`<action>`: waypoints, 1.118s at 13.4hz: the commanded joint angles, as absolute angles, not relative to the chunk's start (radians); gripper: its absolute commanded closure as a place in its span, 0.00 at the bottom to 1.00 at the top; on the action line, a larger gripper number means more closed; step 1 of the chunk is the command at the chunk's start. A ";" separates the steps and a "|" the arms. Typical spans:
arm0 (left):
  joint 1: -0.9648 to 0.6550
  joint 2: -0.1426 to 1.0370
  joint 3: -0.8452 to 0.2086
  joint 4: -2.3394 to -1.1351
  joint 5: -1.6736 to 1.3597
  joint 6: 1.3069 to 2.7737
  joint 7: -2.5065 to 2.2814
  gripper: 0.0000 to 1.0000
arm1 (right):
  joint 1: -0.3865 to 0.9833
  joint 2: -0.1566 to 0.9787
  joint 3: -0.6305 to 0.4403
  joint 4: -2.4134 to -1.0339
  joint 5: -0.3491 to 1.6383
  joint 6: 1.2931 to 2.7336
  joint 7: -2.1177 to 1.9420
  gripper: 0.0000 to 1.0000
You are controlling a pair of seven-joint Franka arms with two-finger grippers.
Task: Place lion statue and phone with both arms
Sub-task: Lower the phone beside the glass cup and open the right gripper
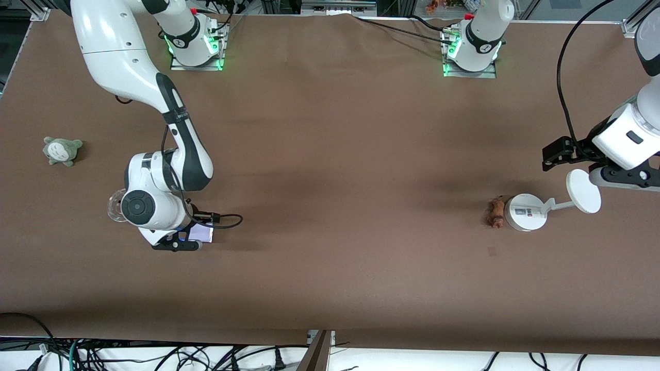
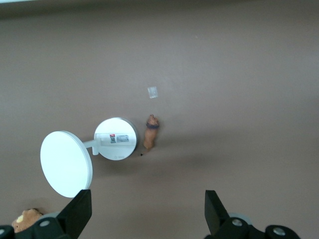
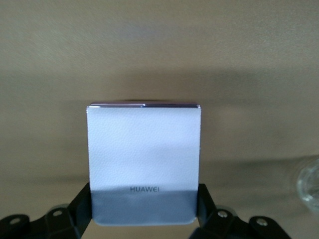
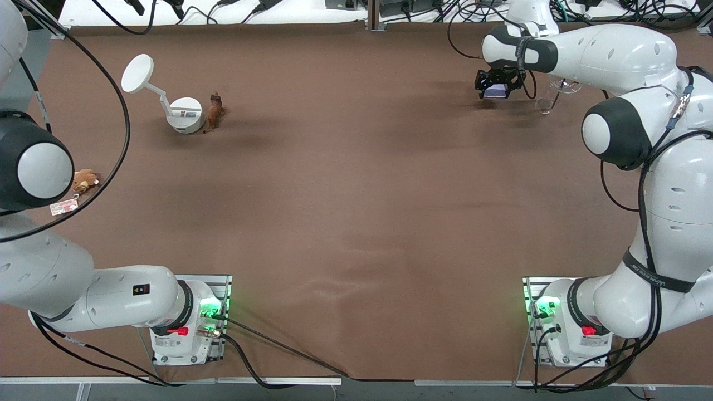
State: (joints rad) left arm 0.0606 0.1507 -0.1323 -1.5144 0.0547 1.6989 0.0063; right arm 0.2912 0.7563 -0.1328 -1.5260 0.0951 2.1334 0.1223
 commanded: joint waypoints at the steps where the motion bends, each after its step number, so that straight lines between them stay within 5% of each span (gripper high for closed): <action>1: -0.043 -0.026 -0.028 -1.750 0.037 1.808 0.009 0.00 | 0.256 0.736 -0.117 -1.566 0.083 2.137 0.058 0.60; 7: -0.046 -0.009 -0.040 -1.718 0.040 1.769 0.002 0.00 | 0.255 0.736 -0.126 -1.597 0.081 2.143 0.054 0.60; 9: -0.049 -0.009 -0.041 -1.717 0.041 1.763 0.000 0.00 | 0.255 0.733 -0.129 -1.589 0.080 2.134 0.052 0.00; 15: -0.052 -0.011 -0.044 -1.701 0.044 1.729 0.005 0.00 | 0.258 0.654 -0.156 -1.488 0.075 2.059 0.049 0.00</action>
State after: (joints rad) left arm -0.0412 0.0038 -0.0498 -1.7057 0.0545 1.7593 0.0027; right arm 0.2628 0.7047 -0.1595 -1.5140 0.0925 2.1154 0.0600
